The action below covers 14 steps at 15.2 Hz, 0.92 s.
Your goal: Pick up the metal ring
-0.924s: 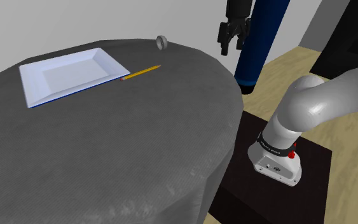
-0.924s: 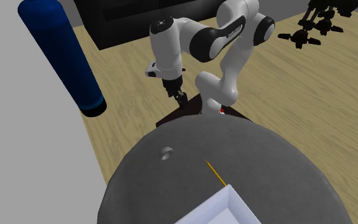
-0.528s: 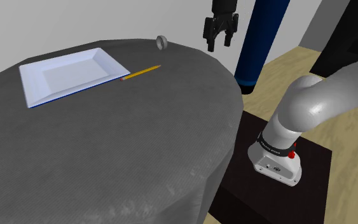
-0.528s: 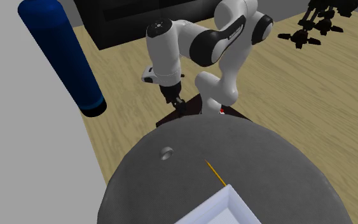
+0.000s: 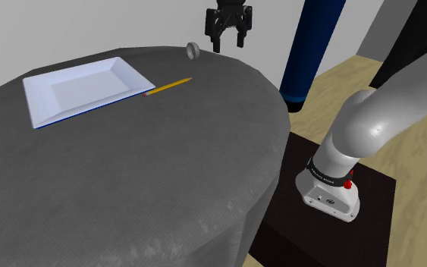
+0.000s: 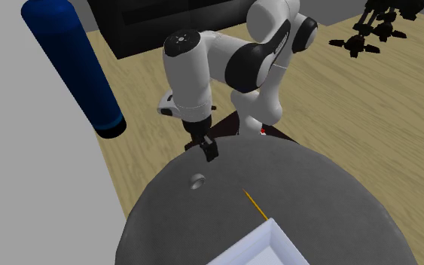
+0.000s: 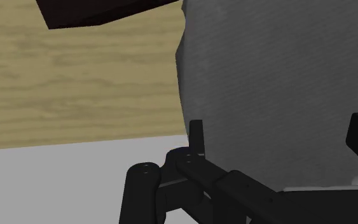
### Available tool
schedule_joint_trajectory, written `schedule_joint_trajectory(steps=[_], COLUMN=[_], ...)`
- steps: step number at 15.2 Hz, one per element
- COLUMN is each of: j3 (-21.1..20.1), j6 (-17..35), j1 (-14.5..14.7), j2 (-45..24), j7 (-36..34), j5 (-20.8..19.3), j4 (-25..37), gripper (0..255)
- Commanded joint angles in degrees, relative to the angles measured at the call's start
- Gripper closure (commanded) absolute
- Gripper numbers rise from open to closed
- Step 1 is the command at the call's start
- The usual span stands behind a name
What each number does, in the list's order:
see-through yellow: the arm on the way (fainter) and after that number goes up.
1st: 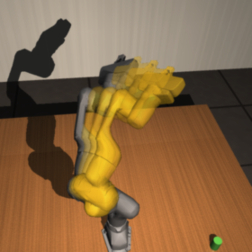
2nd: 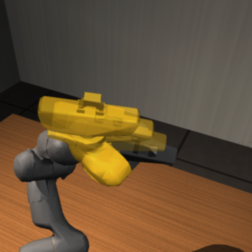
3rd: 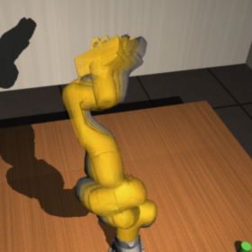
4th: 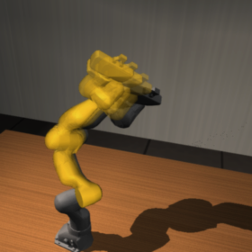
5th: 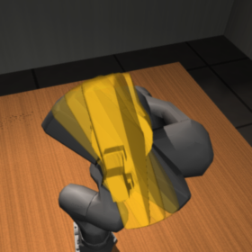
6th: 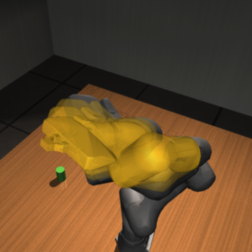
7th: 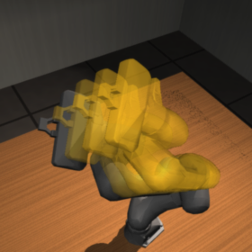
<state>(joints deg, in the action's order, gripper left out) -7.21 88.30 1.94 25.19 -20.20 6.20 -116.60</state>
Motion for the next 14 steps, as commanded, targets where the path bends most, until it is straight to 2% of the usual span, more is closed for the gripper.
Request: schedule_joint_trajectory(steps=[1, 8, 14], j3=[-1.45, -5.37, -5.34], j6=[0.30, -0.71, 4.07], j1=[0.28, 1.35, 1.42], j2=[-4.01, -16.65, -15.49], j7=[-2.20, -8.95, -8.53], j5=[0.15, -1.29, -1.05], j4=[4.38, 19.89, 13.95], gripper=[0, 0, 0])
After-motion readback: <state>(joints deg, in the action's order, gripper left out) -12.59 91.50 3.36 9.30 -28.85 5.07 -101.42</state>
